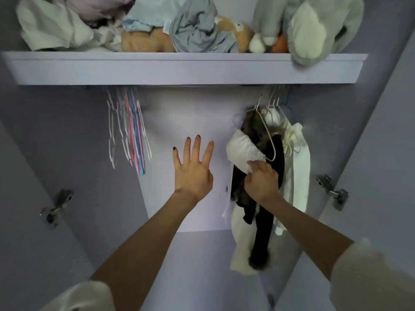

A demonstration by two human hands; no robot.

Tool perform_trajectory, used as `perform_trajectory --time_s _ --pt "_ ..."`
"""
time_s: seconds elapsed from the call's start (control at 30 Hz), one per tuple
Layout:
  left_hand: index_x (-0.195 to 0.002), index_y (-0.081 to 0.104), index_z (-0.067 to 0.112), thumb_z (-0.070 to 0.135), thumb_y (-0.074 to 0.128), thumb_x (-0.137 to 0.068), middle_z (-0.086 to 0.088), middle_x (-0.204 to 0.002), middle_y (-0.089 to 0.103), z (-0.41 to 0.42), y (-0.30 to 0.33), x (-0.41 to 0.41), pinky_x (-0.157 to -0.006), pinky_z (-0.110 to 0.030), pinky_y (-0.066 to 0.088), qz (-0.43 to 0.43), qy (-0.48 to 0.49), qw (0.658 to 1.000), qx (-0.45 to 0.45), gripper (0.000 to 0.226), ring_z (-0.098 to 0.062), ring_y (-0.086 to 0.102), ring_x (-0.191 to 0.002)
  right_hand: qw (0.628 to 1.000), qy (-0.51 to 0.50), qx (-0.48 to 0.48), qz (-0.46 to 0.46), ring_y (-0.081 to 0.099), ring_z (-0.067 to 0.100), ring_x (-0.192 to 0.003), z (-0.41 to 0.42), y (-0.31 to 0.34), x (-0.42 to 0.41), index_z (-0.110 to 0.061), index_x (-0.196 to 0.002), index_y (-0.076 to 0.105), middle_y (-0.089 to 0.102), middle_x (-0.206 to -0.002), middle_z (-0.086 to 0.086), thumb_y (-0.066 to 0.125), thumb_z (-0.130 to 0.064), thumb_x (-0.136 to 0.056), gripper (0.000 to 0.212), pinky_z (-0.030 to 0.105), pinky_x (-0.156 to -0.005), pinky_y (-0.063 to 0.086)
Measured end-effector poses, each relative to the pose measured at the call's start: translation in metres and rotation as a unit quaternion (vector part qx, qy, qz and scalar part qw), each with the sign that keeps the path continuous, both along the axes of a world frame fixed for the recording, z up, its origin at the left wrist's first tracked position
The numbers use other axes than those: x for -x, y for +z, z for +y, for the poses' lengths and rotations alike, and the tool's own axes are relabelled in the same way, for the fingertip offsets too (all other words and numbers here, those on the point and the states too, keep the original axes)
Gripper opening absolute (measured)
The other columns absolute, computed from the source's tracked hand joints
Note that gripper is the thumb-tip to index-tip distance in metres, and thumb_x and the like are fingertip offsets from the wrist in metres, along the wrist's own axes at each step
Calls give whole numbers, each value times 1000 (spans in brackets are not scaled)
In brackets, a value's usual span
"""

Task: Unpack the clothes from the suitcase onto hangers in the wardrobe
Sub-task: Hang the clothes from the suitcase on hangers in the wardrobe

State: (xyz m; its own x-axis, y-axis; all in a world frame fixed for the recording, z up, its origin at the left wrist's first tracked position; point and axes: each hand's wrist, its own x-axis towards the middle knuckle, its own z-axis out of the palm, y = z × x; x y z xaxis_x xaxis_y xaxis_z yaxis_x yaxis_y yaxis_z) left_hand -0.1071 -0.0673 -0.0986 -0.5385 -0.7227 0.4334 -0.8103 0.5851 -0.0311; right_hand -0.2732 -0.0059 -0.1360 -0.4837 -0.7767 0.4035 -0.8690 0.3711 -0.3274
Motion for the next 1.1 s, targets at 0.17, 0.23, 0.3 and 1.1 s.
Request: perform_trajectory --time_s 0.17,0.23,0.3,1.1 --pt "-149 -3 26 33 37 -97 -6 -158 -6 60 -52 -77 -115 -51 -2 -23 26 994 -106 66 -28 -8 -145 984 83 -139 -74 47 29 -121 41 -43 -74 -10 -132 46 53 -129 13 38 -14 -94 39 38 -97 41" --pt "-149 -1 26 34 36 -98 -4 -158 -4 92 -81 -117 -116 -49 -2 -26 49 986 -158 64 -27 -6 -145 969 117 -187 -109 47 27 -122 66 -72 -112 -12 -133 46 53 -131 11 37 -16 -95 39 39 -103 39" --pt "-149 4 24 32 36 -98 -4 -158 1 121 -110 -150 -117 -47 2 -3 65 978 -198 61 -26 -2 -145 953 148 -222 -146 47 25 -124 89 -99 -146 -13 -132 47 53 -133 9 36 -17 -96 37 39 -106 36" --pt "-141 30 16 13 41 -89 -11 -142 34 364 -350 -485 -102 -45 33 212 495 677 -502 53 -32 33 -129 654 463 -576 -159 48 23 -123 216 -316 -490 -8 -130 49 53 -132 9 31 -15 -98 37 28 -99 37"
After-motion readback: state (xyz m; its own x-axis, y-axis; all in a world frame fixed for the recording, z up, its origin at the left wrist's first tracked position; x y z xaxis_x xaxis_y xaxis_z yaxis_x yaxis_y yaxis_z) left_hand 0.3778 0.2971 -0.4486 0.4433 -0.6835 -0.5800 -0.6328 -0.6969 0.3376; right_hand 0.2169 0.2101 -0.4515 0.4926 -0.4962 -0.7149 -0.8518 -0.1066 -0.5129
